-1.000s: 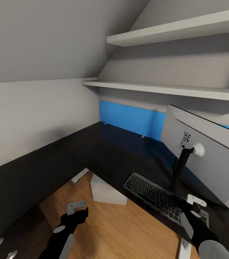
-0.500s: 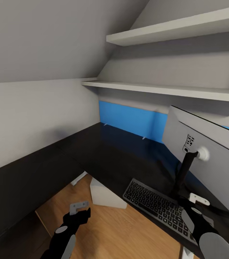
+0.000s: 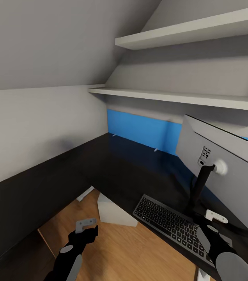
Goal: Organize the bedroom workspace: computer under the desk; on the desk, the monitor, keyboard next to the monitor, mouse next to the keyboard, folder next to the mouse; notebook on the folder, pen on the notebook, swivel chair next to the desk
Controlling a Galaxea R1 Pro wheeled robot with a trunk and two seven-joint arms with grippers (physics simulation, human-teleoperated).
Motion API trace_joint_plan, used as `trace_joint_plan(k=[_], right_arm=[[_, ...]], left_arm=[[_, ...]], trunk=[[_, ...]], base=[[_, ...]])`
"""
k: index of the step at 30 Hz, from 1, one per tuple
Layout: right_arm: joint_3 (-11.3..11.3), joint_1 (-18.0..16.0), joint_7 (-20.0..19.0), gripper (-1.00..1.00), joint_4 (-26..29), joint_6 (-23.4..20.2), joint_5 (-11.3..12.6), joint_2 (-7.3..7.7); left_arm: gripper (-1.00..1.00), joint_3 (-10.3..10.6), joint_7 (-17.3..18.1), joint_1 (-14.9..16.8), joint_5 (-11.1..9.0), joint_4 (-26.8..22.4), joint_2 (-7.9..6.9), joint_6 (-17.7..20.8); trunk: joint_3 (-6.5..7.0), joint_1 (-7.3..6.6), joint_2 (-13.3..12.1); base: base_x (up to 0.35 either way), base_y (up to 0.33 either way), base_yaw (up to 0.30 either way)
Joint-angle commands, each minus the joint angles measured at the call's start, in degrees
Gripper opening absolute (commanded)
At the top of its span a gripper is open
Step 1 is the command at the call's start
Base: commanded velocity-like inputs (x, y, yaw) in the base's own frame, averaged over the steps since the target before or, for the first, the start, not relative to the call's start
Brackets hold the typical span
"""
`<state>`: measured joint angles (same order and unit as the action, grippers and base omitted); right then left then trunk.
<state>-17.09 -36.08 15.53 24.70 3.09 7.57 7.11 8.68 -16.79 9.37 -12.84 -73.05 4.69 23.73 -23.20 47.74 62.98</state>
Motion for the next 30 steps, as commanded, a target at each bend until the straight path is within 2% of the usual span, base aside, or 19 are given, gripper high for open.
trace_joint_plan(k=[1,6,9,13,15,30], right_arm=[[0.04,-0.04,0.06,1.00,-0.03,0.29,0.62,0.00],[0.04,-0.04,0.10,1.00,0.02,-0.80,0.69,0.00],[0.04,-0.04,0.11,1.00,0.26,-4.18,0.75,0.00],[0.04,-0.04,0.11,1.00,0.40,-5.75,0.77,0.00],[0.04,-0.06,0.11,1.00,0.42,-6.00,0.77,0.00],[0.04,-0.39,0.11,1.00,0.43,-6.17,0.77,0.00]], left_arm=[[1.00,0.11,-0.53,0.02,-0.60,-0.08,-0.02,0.17],[1.00,0.11,-0.47,0.03,-0.66,-0.12,-0.03,0.17],[1.00,0.11,-0.52,0.04,-0.73,-0.82,0.03,0.22],[1.00,0.11,-0.59,0.04,-0.91,-2.08,0.11,0.39],[1.00,0.11,-0.60,0.04,-0.94,-2.35,0.13,0.42],[1.00,0.11,-0.54,0.04,-0.72,-1.16,-0.02,0.21]], trunk=[[-0.06,0.00,0.04],[-0.06,0.00,0.04],[-0.06,0.00,0.04],[-0.78,0.88,1.65],[-1.14,1.32,2.45],[-1.14,1.32,2.45]], base=[[0.000,0.000,0.000],[0.000,0.000,0.000],[0.000,0.000,0.000],[0.000,0.000,0.000],[0.000,0.000,0.000],[-0.002,0.000,0.000]])
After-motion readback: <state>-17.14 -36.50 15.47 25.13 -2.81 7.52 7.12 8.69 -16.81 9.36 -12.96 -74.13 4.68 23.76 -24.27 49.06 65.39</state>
